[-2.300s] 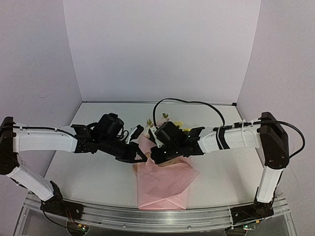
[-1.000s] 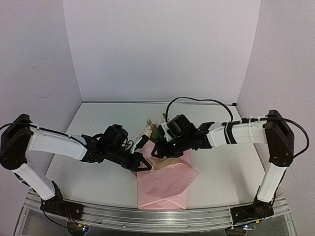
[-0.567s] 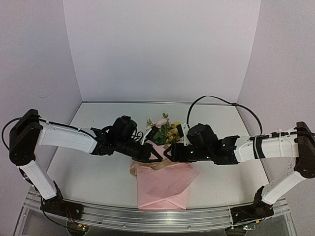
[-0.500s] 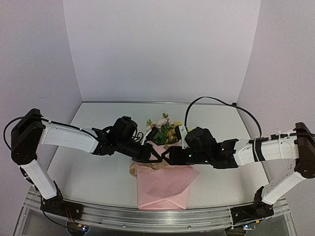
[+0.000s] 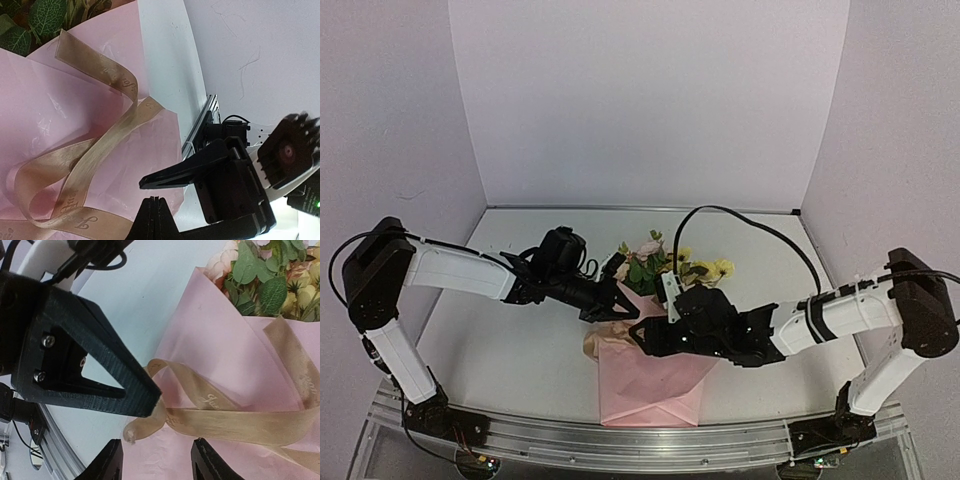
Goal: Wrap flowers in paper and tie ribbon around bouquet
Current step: Cross the ribbon over the folded bouquet.
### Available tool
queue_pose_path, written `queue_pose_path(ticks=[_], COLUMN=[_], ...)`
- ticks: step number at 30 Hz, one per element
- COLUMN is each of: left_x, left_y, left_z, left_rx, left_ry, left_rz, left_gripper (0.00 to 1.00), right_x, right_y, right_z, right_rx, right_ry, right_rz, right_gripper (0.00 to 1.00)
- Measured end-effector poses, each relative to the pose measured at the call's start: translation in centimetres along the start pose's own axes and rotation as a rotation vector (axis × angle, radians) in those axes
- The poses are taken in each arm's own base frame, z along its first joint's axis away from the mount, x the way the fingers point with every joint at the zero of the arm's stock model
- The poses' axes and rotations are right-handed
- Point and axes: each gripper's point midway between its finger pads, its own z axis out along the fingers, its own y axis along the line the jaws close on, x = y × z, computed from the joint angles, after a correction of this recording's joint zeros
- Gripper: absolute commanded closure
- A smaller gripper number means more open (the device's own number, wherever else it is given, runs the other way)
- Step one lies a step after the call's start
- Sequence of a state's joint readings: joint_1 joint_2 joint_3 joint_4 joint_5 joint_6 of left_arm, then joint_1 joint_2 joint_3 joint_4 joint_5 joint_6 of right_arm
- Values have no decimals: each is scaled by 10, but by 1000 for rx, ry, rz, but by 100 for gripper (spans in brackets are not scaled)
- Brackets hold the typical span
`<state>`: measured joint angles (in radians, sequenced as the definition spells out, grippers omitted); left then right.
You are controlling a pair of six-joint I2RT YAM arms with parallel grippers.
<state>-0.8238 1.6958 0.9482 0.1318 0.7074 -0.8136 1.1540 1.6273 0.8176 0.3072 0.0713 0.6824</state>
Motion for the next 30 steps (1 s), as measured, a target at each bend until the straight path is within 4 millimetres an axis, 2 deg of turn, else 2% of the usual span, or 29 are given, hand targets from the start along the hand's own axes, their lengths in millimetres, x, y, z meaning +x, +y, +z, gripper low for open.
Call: queue_pose_path(ticks=[5,8,10,15,17,22,26,30], left_x=[3,4,5,5,5,3,-6,-21], left_y=[-2,-3,-3,0,4,12,19,23], left_z=[0,0,0,0,-1,-8,-29,-57], left_rx=[13,18,20,10,-2,-47,-126,-187], left_ry=[15,22,26,30,30,14,-39,-112], left_rz=[-8,-9,-10,-19,-29,-35,-25,-11], left_gripper=[100,100,100,100,92,53,38,35], right_x=[4,0,-4,-5,-2,4,5,-3], right_y=[12,16,17,14,10,5,7,14], right_z=[7,10,13,24,25,24,18,7], right_rx=[-5,-2,10,65,83,111,113,99], right_ry=[1,-10,-17,-6,6,26,38,24], right_rz=[-21,-23,-23,-27,-37,-44,-52,-49], right_gripper=[44,48,55,89,100,100,100,100])
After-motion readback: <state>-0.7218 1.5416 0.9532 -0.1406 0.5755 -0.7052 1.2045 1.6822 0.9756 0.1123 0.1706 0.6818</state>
